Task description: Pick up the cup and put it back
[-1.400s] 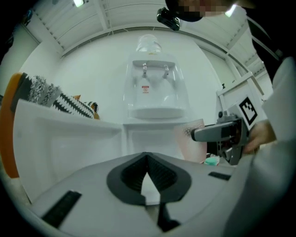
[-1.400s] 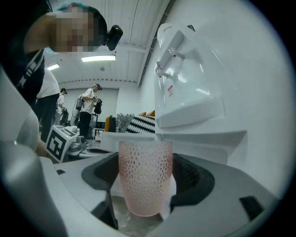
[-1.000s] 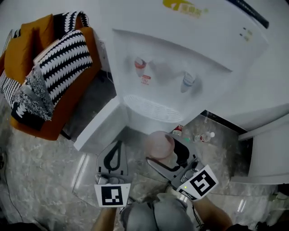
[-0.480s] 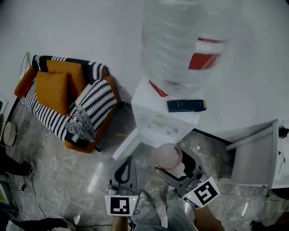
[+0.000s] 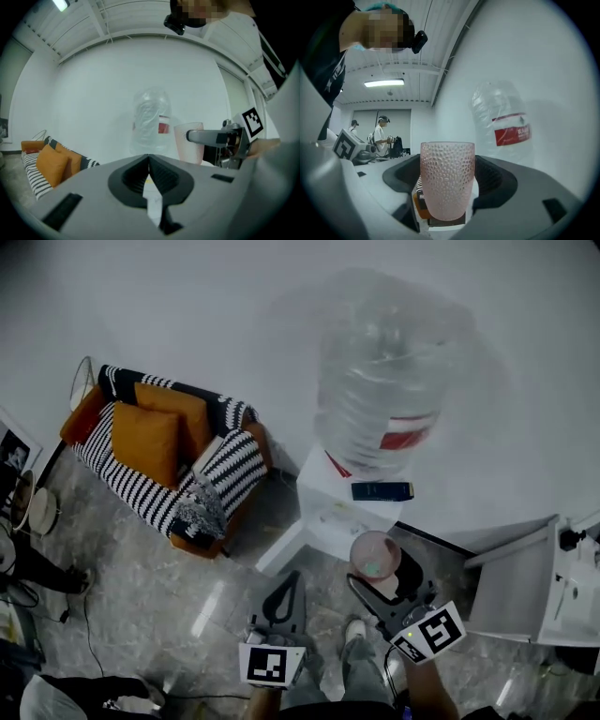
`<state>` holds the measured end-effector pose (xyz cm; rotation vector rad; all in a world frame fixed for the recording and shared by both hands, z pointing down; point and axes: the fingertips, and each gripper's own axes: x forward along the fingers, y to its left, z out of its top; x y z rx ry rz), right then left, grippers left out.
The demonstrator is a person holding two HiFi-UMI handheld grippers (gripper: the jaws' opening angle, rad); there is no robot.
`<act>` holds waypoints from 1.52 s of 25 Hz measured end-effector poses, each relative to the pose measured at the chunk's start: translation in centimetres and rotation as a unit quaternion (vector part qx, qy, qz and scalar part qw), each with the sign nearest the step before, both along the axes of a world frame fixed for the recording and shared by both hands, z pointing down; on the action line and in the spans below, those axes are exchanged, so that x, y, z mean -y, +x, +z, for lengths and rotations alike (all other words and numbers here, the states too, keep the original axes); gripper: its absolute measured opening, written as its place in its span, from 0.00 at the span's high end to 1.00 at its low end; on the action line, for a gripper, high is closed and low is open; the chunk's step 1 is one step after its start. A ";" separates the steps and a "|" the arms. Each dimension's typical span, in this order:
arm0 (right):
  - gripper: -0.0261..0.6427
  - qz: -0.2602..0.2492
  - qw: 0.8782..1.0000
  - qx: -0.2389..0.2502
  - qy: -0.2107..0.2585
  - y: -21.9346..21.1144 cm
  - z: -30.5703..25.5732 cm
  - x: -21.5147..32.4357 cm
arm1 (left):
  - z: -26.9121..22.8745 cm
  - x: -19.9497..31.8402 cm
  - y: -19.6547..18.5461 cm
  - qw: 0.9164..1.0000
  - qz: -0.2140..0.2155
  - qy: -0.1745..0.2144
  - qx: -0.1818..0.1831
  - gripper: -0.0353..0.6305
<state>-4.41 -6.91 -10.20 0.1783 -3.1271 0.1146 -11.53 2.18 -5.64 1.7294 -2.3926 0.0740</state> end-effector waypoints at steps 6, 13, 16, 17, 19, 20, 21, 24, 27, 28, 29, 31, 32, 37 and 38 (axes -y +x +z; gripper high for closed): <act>0.42 0.017 1.000 0.007 0.012 1.4 -4.2 1.7 | -2.9 0.8 2.6 0.997 0.070 0.017 -0.032 0.93; 0.42 0.018 0.999 0.019 0.021 1.8 -6.8 2.9 | -4.9 -0.1 0.7 0.999 0.033 0.020 -0.001 0.93; 0.42 0.016 0.999 0.020 0.021 1.3 -7.1 3.2 | -4.9 -0.4 -0.4 1.000 0.026 0.014 0.002 0.93; 0.42 0.015 0.999 0.020 0.020 1.0 -7.1 3.2 | -5.1 -0.4 -0.7 1.000 0.026 0.015 0.003 0.93; 0.42 0.008 1.000 0.021 0.020 0.3 -7.2 2.9 | -5.3 -0.5 -1.4 1.000 0.023 0.017 0.006 0.93; 0.42 0.003 1.000 0.021 0.020 -0.1 -7.1 2.6 | -5.3 -0.6 -1.7 1.000 0.020 0.017 0.005 0.93; 0.42 -0.002 1.000 0.019 0.019 -0.3 -7.1 2.2 | -5.2 -0.8 -1.9 1.000 0.017 0.017 0.004 0.93; 0.42 -0.011 1.000 0.018 0.016 -0.8 -7.1 1.5 | -5.2 -1.1 -2.5 1.000 0.013 0.017 0.002 0.93; 0.42 -0.014 0.999 0.023 0.020 -1.5 -7.6 1.4 | -5.5 -1.0 -3.2 1.000 0.014 0.022 0.006 0.93; 0.42 -0.014 0.999 0.024 0.020 -1.6 -7.6 1.4 | -5.5 -1.0 -3.3 1.000 0.015 0.022 0.007 0.93; 0.42 -0.013 0.999 0.025 0.018 -1.8 -7.6 1.4 | -5.5 -0.9 -3.4 1.000 0.017 0.021 0.007 0.93; 0.42 -0.012 1.000 0.023 0.015 -2.1 -7.4 1.3 | -5.5 -0.8 -3.5 1.000 0.022 0.021 0.008 0.93; 0.42 -0.012 1.000 0.020 0.015 -2.4 -7.2 1.1 | -5.5 -0.7 -3.6 0.999 0.025 0.021 0.007 0.93; 0.42 -0.014 1.000 0.007 0.016 -3.2 -6.1 0.4 | -5.8 -0.1 -3.2 0.999 0.033 0.025 0.006 0.93; 0.42 -0.013 1.000 0.006 0.015 -3.2 -5.9 0.4 | -5.9 0.0 -3.2 0.999 0.033 0.026 0.006 0.93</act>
